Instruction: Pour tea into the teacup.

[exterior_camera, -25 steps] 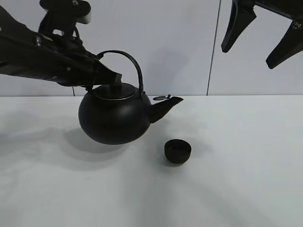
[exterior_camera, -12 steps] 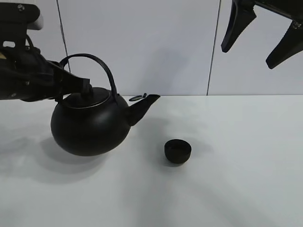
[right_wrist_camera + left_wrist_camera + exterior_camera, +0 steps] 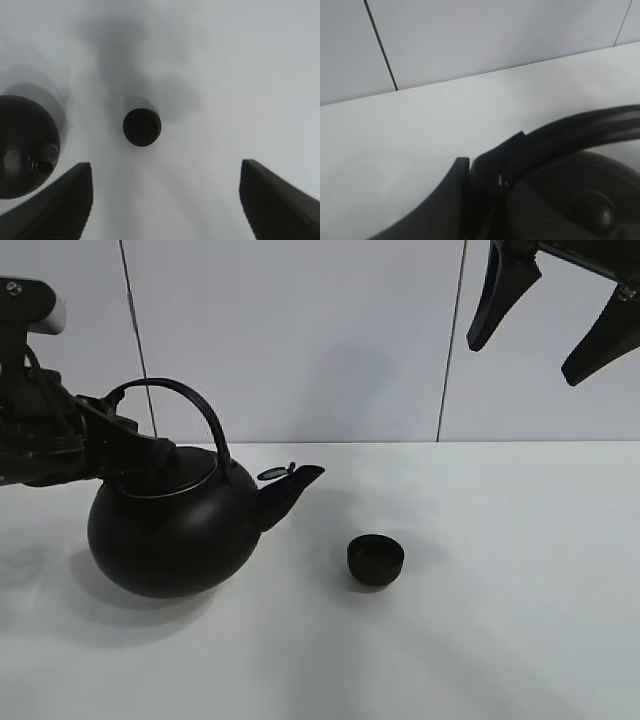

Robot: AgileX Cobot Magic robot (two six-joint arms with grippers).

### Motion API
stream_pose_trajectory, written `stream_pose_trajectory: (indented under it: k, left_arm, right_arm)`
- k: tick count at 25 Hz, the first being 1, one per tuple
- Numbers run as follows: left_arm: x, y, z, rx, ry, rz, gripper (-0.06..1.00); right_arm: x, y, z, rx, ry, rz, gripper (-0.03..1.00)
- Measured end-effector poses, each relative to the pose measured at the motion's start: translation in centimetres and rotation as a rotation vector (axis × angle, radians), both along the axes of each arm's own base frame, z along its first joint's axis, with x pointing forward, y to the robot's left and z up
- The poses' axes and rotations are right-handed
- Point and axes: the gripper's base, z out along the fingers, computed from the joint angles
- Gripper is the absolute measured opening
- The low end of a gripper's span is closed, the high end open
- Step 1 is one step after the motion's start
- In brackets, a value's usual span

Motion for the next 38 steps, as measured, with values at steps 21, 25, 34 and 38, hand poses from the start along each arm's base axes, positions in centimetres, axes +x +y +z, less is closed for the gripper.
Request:
stream_pose_trajectory:
  k: [21, 25, 34, 38]
  left_arm:
    - [-0.6, 0.1, -2.5, -0.014, 0.023, -0.016, 0.10]
    - [-0.8, 0.2, -3.0, -0.012, 0.037, -0.023, 0.10]
    - [-1.1, 0.0, -3.0, 0.002, 0.024, -0.071, 0.10]
    - [-1.6, 0.3, -3.5, 0.016, 0.039, -0.078, 0.10]
  right_arm:
    - [0.0, 0.0, 0.0, 0.006, 0.002, -0.001, 0.56]
    - [0.0, 0.0, 0.0, 0.006, 0.002, -0.001, 0.56]
    - [0.0, 0.1, 0.0, 0.007, 0.002, -0.001, 0.56]
    - [0.0, 0.1, 0.0, 0.007, 0.002, -0.001, 0.56]
